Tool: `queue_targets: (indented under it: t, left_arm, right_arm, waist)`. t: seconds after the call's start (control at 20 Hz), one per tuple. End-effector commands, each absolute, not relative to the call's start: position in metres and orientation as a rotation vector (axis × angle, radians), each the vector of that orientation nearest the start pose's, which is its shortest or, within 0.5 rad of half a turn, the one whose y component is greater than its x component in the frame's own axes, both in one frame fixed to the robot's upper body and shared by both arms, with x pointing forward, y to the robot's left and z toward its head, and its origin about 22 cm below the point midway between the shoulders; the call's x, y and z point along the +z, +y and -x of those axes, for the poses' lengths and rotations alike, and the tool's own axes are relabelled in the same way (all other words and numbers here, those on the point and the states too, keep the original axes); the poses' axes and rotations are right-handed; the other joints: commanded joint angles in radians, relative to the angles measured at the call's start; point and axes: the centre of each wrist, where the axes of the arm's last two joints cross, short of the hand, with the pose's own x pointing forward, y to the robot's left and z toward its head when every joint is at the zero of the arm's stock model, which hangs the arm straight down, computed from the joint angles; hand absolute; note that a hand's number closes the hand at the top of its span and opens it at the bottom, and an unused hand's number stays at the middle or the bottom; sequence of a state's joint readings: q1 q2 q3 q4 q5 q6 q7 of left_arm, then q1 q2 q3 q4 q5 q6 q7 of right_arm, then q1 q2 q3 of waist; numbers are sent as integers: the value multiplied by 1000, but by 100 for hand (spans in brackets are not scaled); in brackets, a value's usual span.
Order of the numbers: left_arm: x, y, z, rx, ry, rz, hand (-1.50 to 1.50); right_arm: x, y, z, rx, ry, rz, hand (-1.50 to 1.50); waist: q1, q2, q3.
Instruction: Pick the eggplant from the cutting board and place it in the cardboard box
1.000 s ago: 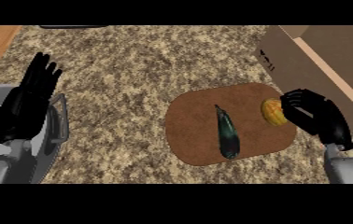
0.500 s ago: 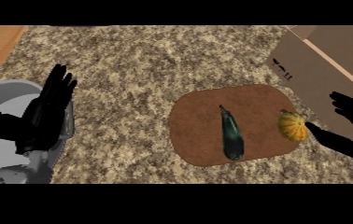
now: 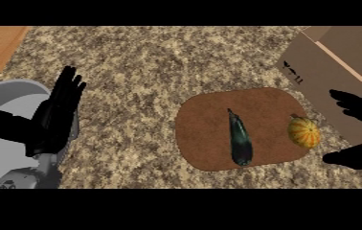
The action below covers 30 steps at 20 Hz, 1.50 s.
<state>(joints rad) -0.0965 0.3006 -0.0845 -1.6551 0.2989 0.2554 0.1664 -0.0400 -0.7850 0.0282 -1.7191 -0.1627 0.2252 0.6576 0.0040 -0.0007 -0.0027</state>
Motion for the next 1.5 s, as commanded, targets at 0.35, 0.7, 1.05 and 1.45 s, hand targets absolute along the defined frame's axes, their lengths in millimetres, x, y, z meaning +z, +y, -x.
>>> queue_targets:
  t: [0.35, 0.7, 1.05, 1.45]
  left_arm:
    - [61, 241, -266, 107, -1558, -78, 0]
    - [64, 270, -265, 116, -1558, -66, 0]
    - [52, 262, -263, 108, -1551, -77, 0]
    - [44, 262, -265, 108, -1539, -89, 0]
  right_arm:
    - [192, -289, -291, 594, -927, 274, -150]
    - [176, -267, -295, 635, -823, 322, -150]
    - [135, -246, -295, 594, -826, 273, -150]
    - [133, -229, -286, 583, -819, 322, -150]
  waist:
    - [5, 1, 2]
    - [0, 0, 2]
    - [-1, 1, 2]
    - [-5, 0, 2]
